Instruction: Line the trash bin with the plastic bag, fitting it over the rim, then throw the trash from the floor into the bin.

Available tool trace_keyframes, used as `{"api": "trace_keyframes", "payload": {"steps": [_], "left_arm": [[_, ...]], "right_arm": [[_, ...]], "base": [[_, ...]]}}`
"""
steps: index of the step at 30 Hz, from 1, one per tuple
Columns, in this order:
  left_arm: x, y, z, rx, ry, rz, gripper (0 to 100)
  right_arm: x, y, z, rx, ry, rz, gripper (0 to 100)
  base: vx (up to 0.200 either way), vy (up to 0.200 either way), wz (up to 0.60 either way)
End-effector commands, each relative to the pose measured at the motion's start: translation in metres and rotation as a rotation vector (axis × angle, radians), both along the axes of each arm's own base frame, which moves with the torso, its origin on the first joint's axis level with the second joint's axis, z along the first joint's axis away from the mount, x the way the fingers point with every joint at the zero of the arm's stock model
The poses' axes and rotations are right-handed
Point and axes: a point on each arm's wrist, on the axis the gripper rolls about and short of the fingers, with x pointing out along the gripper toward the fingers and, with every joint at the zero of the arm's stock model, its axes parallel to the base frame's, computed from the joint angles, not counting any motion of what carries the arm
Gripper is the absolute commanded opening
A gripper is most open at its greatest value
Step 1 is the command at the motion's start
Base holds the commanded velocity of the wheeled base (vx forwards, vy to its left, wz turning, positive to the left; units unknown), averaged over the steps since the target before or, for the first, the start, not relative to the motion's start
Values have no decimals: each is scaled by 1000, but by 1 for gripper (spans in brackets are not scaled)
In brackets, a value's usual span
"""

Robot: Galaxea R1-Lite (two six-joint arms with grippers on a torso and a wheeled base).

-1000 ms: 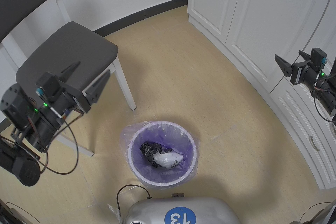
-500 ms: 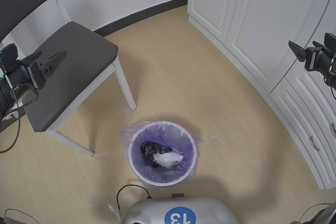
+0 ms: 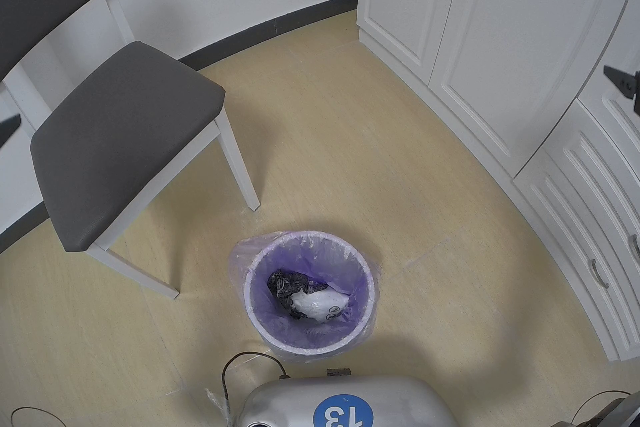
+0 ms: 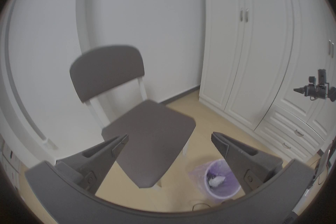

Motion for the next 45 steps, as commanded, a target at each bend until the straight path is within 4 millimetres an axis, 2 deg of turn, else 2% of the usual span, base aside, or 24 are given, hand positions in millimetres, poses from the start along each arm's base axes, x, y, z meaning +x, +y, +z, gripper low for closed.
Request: {"api": "trace_keyframes", "payload": {"steps": [1,5,6,7,9,10,14,20,21,22,25,30,31,35,37,40,43,45], "left_arm": [[-68,-13,14,48,-201,-56,100],[-106,-13,12,40,-219,-145,100],[-107,-13,12,38,-220,-148,100],[-123,-12,14,37,-236,-168,100],[-137,-10,14,31,-245,-190,100],[-152,-8,12,28,-258,-213,100],[-188,-1,1,21,-290,-238,100],[-226,4,-10,27,-392,-214,100],[-227,4,-10,27,-396,-214,100],[-234,4,-9,29,-419,-210,100],[-243,4,-12,29,-419,-210,100],[-250,4,-19,30,-385,-205,100],[-256,5,-25,45,-387,-202,100],[-260,7,-29,91,-395,-201,100],[-260,7,-25,119,-406,-198,100],[-259,7,-25,122,-397,-198,100],[-261,7,-30,122,-392,-193,100],[-264,7,-34,121,-396,-193,100]], "right_arm": [[-53,-3,32,19,-165,-21,100],[-94,-5,33,26,-248,-35,100],[-96,-5,33,26,-252,-35,100],[-117,-4,32,23,-290,-34,100],[-138,-4,30,19,-314,-33,100],[-160,-4,28,17,-332,-27,100],[-208,-4,23,16,-375,-5,100],[-265,-3,2,-4,-457,58,100],[-267,-3,1,-5,-457,61,100],[-278,-2,-5,-11,-461,77,100],[-295,-2,-16,-15,-475,86,100],[-309,-2,-28,-16,-490,86,100],[-314,-3,-31,-16,-495,90,100],[-320,-5,-29,-16,-515,108,100],[-326,-11,-21,-36,-541,135,100],[-328,-17,-20,-58,-548,153,100],[-331,-19,-26,-56,-549,145,100],[-341,-19,-32,-58,-564,139,100]], "base": [[0,0,0],[0,0,0],[0,0,0],[0,0,0],[0,0,0],[0,0,0],[0,0,0],[0,0,0],[0,0,0],[0,0,0],[0,0,0],[0,0,0],[0,0,0],[0,0,0],[0,0,0],[0,0,0],[0,0,0],[0,0,0]]}}
